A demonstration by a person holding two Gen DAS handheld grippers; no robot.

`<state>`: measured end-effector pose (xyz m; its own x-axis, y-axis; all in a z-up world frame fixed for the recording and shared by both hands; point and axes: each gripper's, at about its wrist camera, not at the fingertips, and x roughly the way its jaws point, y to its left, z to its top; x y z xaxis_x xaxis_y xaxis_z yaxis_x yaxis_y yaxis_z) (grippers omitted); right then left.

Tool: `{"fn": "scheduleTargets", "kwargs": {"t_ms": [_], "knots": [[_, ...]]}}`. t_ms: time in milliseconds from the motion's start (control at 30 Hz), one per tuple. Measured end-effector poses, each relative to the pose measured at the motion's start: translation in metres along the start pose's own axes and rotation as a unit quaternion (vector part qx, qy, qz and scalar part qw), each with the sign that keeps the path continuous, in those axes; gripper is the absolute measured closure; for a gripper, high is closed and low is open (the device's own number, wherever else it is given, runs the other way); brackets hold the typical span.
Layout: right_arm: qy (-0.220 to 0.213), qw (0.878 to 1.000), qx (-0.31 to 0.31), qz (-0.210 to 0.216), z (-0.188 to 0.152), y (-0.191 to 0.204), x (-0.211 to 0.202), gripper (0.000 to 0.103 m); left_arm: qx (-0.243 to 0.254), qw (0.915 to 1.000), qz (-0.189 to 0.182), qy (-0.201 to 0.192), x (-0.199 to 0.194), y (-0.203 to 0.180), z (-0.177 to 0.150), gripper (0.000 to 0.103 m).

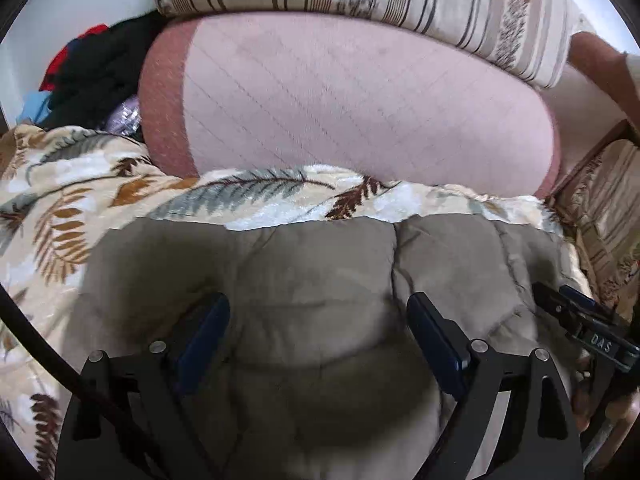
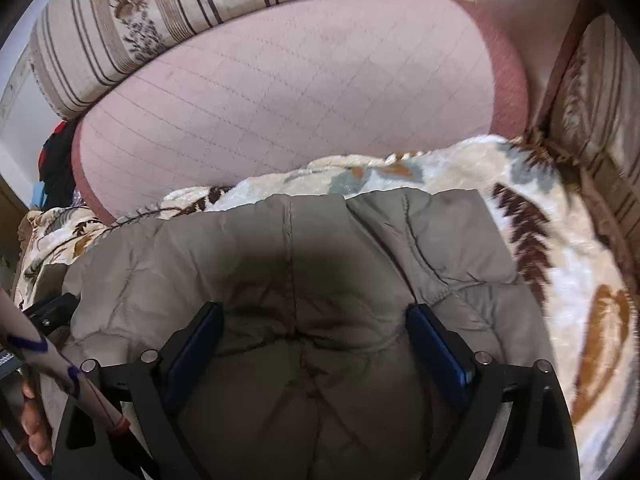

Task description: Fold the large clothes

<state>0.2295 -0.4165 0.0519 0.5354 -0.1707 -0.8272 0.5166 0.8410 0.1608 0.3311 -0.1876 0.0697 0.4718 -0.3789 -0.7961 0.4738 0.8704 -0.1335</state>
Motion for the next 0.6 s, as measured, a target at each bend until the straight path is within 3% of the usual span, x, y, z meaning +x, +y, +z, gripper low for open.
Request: {"fn": "scheduleTargets", "kwargs": {"t_ms": [167,267,400,500,600], "knots": [[-0.030,0.999,-0.009,0.011,-0.015,-0.006,-0.047,0.006,-0.013,0.9995,0.012,-0.027,-0.046,0.034,-0.019,0.013],[-0.039,0.999,-0.010,0.007,-0.033,-0.019,-0.064,0.006,-0.028,0.9984,0.039,-0.030,-0.053,0.068,-0.036,0.013],[-0.025,0.999,0.004,-0.020,-0.056,-0.047,-0.056,0.008,-0.066,0.9949,0.076,-0.002,-0.032,0.114,-0.058,0.013],[-0.007,0.999,0.041,-0.017,-0.061,-0.066,-0.040,0.007,-0.117,0.9912,0.059,0.018,-0.019,0.136,-0.065,0.012],[0.001,0.998,0.047,-0.032,-0.056,-0.070,-0.044,0.007,-0.106,0.9919,0.070,0.002,-0.037,0.133,-0.062,0.013]]}}
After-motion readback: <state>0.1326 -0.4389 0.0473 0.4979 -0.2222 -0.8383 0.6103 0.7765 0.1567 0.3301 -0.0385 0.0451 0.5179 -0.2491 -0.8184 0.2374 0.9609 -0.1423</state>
